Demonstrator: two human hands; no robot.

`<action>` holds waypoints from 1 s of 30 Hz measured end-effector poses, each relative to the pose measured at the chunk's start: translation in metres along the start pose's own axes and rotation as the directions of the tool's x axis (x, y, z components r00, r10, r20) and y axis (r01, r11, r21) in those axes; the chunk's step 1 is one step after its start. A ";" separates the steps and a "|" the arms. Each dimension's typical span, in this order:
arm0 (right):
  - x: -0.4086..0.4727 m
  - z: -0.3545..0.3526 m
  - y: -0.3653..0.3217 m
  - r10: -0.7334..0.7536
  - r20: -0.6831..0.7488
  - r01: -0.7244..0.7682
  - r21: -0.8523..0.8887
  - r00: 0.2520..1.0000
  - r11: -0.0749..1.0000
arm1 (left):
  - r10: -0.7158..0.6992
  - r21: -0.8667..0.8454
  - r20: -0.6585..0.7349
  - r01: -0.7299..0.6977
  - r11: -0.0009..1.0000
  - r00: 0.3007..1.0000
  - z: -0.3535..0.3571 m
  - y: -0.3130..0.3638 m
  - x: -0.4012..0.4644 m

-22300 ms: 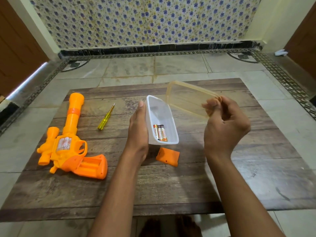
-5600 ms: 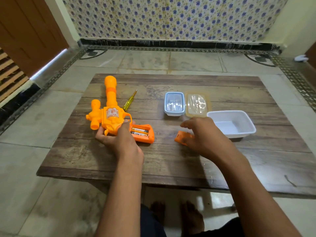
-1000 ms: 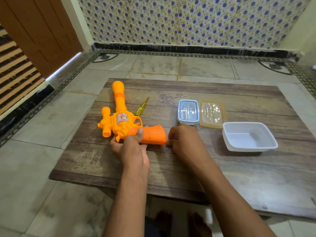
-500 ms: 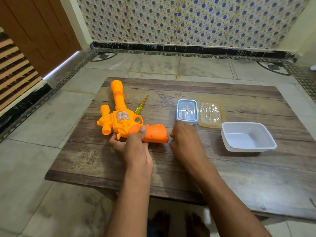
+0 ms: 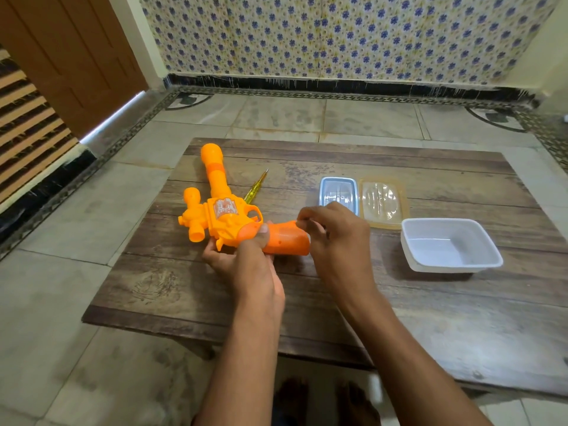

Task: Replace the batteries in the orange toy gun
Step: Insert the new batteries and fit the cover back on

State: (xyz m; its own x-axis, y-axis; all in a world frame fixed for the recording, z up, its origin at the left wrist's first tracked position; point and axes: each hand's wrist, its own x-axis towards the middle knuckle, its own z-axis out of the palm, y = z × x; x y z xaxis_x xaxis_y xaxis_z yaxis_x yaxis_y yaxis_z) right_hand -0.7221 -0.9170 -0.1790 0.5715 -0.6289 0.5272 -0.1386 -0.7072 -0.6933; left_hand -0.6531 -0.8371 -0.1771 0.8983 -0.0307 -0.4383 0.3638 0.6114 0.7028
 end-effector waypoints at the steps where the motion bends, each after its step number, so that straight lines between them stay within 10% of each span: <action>1: 0.001 0.001 0.000 -0.034 0.025 0.034 0.000 0.999 0.999 | 0.001 0.002 0.001 -0.001 1.000 1.000 0.000 -0.001 0.001; 15: 0.001 0.002 0.003 -0.387 0.206 0.424 -0.181 0.899 0.888 | 0.075 0.124 0.005 -0.075 0.990 0.997 0.000 -0.002 -0.002; 30: 0.002 -0.002 -0.001 -0.264 0.142 0.266 0.011 0.954 0.964 | 0.088 0.142 0.012 -0.088 0.986 0.996 0.000 -0.004 0.001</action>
State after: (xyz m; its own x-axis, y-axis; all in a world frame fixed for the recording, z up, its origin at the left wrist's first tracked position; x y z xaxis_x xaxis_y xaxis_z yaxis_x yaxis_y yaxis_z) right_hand -0.7225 -0.9182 -0.1770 0.6967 -0.3670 0.6164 0.0269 -0.8453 -0.5336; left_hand -0.6538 -0.8399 -0.1807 0.9296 0.0136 -0.3684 0.3143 0.4930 0.8113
